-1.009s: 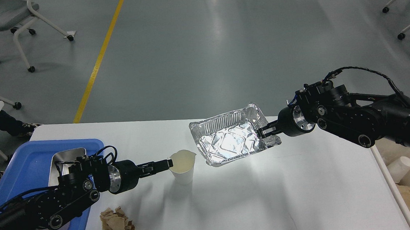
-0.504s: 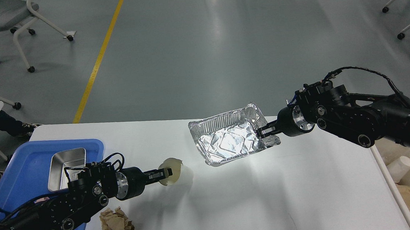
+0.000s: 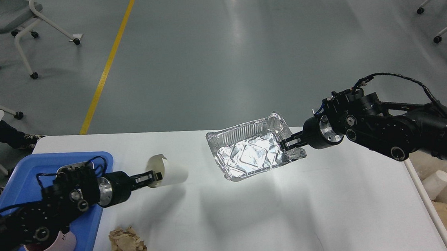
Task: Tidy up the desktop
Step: 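Raise the paper cup with the left gripper and tip it over the foil tray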
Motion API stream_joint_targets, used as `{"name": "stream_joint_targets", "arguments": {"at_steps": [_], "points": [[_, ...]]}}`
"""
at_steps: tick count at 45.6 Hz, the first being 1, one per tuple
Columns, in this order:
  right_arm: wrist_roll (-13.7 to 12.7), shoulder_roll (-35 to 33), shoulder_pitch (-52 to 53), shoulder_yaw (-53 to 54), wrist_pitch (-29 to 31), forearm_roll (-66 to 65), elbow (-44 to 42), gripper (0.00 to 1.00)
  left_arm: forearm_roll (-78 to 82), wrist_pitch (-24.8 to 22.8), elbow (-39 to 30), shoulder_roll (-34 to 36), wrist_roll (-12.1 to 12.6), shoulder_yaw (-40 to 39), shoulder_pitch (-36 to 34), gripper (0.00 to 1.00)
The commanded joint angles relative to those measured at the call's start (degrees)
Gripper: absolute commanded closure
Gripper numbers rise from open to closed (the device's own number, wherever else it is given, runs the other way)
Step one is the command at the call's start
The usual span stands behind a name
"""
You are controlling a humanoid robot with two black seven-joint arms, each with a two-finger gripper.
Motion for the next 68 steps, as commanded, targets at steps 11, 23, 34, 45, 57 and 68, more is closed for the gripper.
{"name": "stream_joint_targets", "arguments": {"at_steps": [11,23,34,45,57,68], "points": [[0.07,0.34,-0.1,-0.23,0.0,0.09,-0.02,1.0,-5.95,-4.72,-9.58,15.54,-1.91,-1.95,-8.61,1.0],[0.07,0.7,-0.01,-0.58,0.0,1.05,-0.02,1.0,-7.62,-9.82,-10.64,12.3,-1.82,-1.87,-19.51,1.0],[0.07,1.4,0.25,-0.58,0.0,1.32,-0.1,1.0,-6.48,-10.08,-9.41,-0.62,-0.85,0.76,-24.09,0.99],[0.07,1.05,0.25,-0.58,0.0,1.32,-0.02,1.0,-6.39,-10.08,-2.65,-10.99,0.38,12.45,-30.76,0.98],[0.07,1.49,0.17,-0.23,0.0,1.32,-0.02,1.0,-6.39,-10.34,4.47,-18.73,0.46,19.23,-34.11,0.97],[0.07,1.4,0.17,-0.05,0.0,1.32,-0.02,1.0,-6.39,-10.34,7.81,-23.13,0.64,22.39,-34.11,0.95]]}}
